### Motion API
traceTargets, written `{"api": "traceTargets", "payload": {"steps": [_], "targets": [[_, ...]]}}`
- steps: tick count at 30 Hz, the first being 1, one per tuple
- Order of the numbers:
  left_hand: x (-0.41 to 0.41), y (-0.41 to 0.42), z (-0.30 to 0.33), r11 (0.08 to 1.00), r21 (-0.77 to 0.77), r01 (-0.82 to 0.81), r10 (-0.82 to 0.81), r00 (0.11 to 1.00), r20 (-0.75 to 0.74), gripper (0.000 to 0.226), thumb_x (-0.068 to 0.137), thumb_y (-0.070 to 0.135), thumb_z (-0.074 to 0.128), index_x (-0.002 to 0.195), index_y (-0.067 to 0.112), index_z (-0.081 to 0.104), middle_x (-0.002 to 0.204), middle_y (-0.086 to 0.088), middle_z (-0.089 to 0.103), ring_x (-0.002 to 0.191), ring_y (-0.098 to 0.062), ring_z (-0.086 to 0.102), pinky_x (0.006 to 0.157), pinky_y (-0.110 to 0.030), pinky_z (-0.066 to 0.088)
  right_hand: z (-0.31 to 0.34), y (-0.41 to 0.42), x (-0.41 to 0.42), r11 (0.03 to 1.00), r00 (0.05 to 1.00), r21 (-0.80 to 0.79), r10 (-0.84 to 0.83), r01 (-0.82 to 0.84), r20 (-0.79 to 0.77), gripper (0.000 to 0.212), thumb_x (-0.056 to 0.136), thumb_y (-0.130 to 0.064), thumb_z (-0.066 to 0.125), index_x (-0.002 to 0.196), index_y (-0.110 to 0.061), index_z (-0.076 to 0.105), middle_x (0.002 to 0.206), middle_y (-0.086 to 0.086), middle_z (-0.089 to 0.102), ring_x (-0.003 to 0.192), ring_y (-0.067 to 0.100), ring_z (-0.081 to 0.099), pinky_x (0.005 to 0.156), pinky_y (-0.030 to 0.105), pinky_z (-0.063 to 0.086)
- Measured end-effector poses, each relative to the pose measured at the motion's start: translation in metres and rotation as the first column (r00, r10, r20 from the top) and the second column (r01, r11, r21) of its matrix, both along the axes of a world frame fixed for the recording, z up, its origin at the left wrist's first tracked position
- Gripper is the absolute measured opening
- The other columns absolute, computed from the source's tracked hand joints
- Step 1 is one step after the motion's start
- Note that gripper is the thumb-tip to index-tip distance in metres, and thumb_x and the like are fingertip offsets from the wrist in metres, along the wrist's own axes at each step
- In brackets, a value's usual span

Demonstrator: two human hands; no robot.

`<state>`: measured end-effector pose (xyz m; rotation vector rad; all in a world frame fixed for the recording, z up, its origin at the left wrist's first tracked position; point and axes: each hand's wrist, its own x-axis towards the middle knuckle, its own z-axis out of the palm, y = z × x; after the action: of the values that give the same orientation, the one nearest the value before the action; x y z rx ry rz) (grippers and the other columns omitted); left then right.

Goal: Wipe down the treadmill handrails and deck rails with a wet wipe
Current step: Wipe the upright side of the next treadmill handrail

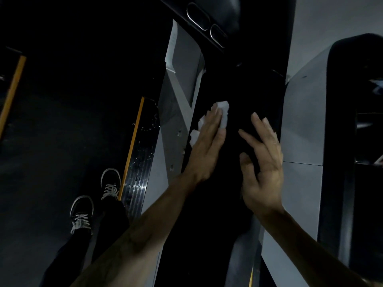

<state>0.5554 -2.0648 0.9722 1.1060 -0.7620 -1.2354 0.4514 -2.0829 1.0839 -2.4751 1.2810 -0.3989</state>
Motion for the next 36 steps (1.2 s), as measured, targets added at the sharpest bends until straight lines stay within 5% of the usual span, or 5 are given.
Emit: {"api": "traceTargets", "payload": {"steps": [11, 18, 23, 29, 36], "targets": [[0.027, -0.055, 0.010, 0.991, 0.135, -0.019, 0.022, 1.000, -0.018, 0.056, 0.113, 0.036, 0.031, 0.165, 0.022, 0.016, 0.172, 0.010, 0.009, 0.156, 0.000, 0.004, 0.130, -0.037, 0.008, 0.000, -0.001, 0.001, 1.000, 1.000, 0.002, -0.009, 0.009, 0.012, 0.049, 0.095, -0.014, 0.048, 0.142, -0.005, 0.056, 0.163, 0.007, 0.037, 0.156, 0.026, 0.024, 0.122, 0.064, 0.020], [-0.001, 0.001, 0.017, 0.988, -0.156, 0.019, -0.010, 0.998, 0.061, 0.051, 0.111, 0.014, 0.035, 0.160, 0.002, 0.027, 0.172, -0.007, 0.015, 0.159, -0.015, 0.007, 0.130, -0.045, 0.008, 0.000, -0.001, 0.001, 1.000, 1.000, 0.008, -0.002, 0.001, 0.027, 0.050, 0.095, -0.004, 0.048, 0.144, -0.001, 0.053, 0.163, 0.010, 0.037, 0.155, 0.028, 0.025, 0.123, 0.063, 0.020], [0.020, -0.058, 0.027, 0.991, -0.137, 0.002, 0.019, 0.988, 0.153, 0.051, 0.111, 0.014, 0.032, 0.159, -0.001, 0.024, 0.170, -0.014, 0.014, 0.160, -0.023, 0.006, 0.130, -0.045, 0.006, 0.001, 0.000, 0.003, 1.000, 1.000, 0.014, -0.009, 0.009, 0.020, 0.054, 0.095, 0.001, 0.046, 0.150, -0.002, 0.047, 0.164, 0.008, 0.036, 0.156, 0.027, 0.024, 0.121, 0.065, 0.022], [0.024, -0.037, 0.009, 1.000, 0.020, -0.001, -0.001, 0.995, 0.102, 0.052, 0.114, 0.027, 0.028, 0.164, 0.017, 0.016, 0.172, 0.006, 0.008, 0.156, -0.001, 0.003, 0.130, -0.043, 0.007, -0.001, 0.001, 0.001, 0.999, 0.999, 0.029, -0.030, 0.029, 0.038, 0.054, 0.098, -0.003, 0.046, 0.152, -0.003, 0.044, 0.165, 0.005, 0.033, 0.156, 0.025, 0.023, 0.121, 0.065, 0.021], [0.002, -0.012, 0.025, 0.978, -0.197, 0.063, -0.029, 0.985, 0.170, 0.051, 0.111, 0.012, 0.036, 0.159, 0.000, 0.025, 0.171, -0.012, 0.012, 0.160, -0.024, 0.003, 0.128, -0.056, 0.007, -0.003, 0.001, -0.002, 0.998, 0.993, 0.050, -0.054, 0.049, 0.109, 0.050, 0.102, -0.002, 0.041, 0.152, 0.000, 0.042, 0.164, 0.008, 0.035, 0.155, 0.028, 0.026, 0.120, 0.066, 0.024]]}}
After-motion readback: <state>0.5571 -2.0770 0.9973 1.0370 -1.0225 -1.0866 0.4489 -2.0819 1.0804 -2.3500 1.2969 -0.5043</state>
